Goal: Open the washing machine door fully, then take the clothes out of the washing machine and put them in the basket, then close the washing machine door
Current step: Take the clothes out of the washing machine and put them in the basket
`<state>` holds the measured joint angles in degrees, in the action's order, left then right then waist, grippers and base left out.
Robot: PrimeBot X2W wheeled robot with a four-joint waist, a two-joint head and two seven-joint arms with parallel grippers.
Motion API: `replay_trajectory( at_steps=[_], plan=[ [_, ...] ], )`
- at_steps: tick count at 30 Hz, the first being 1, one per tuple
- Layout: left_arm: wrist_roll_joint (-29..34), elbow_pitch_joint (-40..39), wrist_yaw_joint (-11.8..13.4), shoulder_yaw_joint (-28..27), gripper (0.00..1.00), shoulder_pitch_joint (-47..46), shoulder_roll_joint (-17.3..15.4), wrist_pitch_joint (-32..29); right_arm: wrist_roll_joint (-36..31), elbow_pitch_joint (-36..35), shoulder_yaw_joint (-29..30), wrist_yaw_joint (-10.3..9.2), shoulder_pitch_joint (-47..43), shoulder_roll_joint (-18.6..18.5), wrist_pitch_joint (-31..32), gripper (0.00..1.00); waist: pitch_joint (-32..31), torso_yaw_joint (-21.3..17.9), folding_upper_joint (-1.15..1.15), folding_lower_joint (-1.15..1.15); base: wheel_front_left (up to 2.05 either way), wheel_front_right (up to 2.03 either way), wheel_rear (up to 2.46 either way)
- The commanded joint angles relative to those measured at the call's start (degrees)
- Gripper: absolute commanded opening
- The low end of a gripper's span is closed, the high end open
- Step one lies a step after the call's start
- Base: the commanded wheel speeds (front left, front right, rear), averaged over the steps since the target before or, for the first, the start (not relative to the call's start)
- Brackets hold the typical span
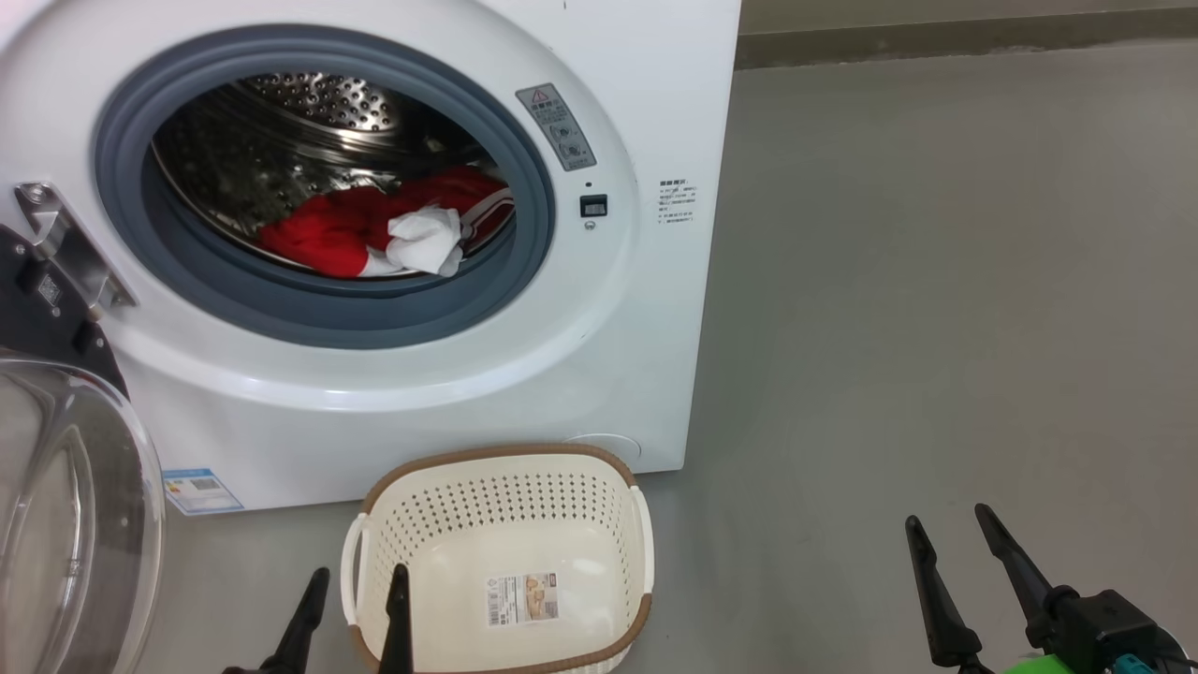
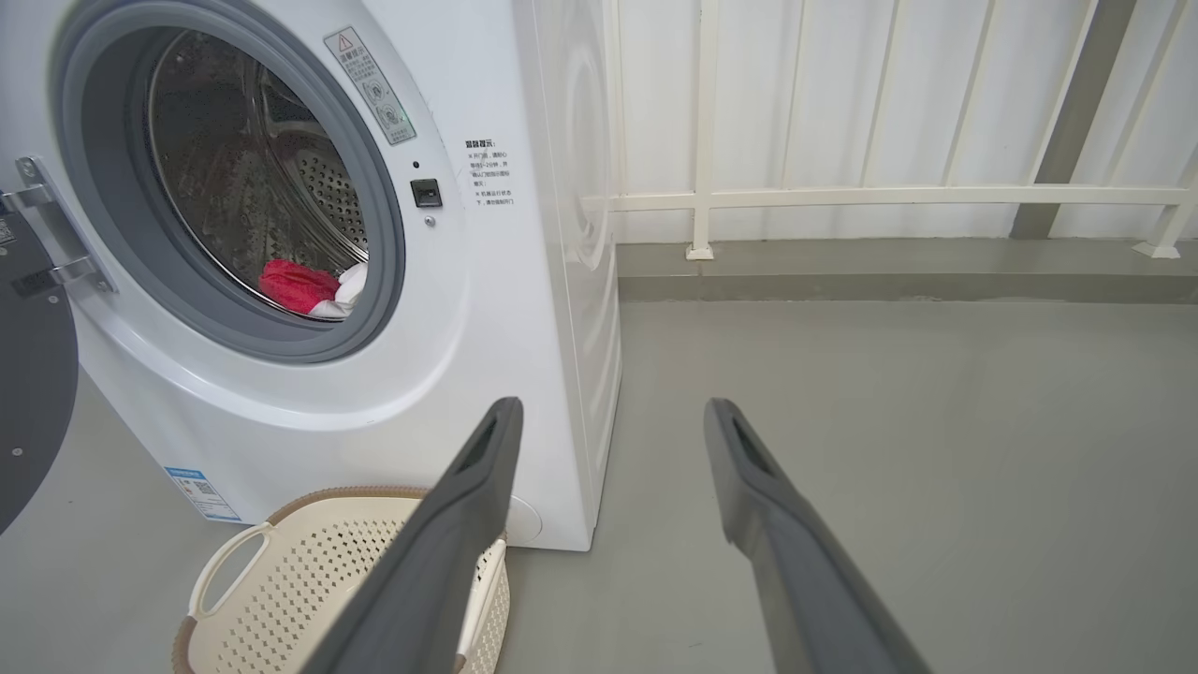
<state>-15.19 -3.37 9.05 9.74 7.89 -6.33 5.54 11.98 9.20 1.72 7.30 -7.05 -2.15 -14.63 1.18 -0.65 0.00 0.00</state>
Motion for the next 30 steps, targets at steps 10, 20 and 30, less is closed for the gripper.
replay_trajectory(
  at_steps=[10, 20, 30],
  plan=[
    [-1.1, 5.3, -1.4, 0.0, 1.00, -9.2, 0.3, 0.8, -0.9, -2.6, -1.2, 0.19, 3.1, -0.7, -0.4, 1.00, 4.7, -0.9, 0.00, 0.00, 0.00, 0.00, 0.00],
    [-2.9, 19.1, -3.0, 1.3, 1.00, -23.0, 1.7, 0.3, -0.8, -4.2, -1.7, 0.19, 6.4, -0.7, -0.4, 1.00, 12.0, -3.4, 0.00, 0.00, 0.00, 0.00, 0.00],
    [-4.8, 34.7, -5.9, -0.6, 1.00, -41.4, 0.7, 3.1, 0.0, -6.1, -3.4, 0.19, 11.0, -0.7, -0.4, 1.00, 20.7, -5.6, 0.00, 0.00, 0.00, 0.00, 0.00]
  ],
)
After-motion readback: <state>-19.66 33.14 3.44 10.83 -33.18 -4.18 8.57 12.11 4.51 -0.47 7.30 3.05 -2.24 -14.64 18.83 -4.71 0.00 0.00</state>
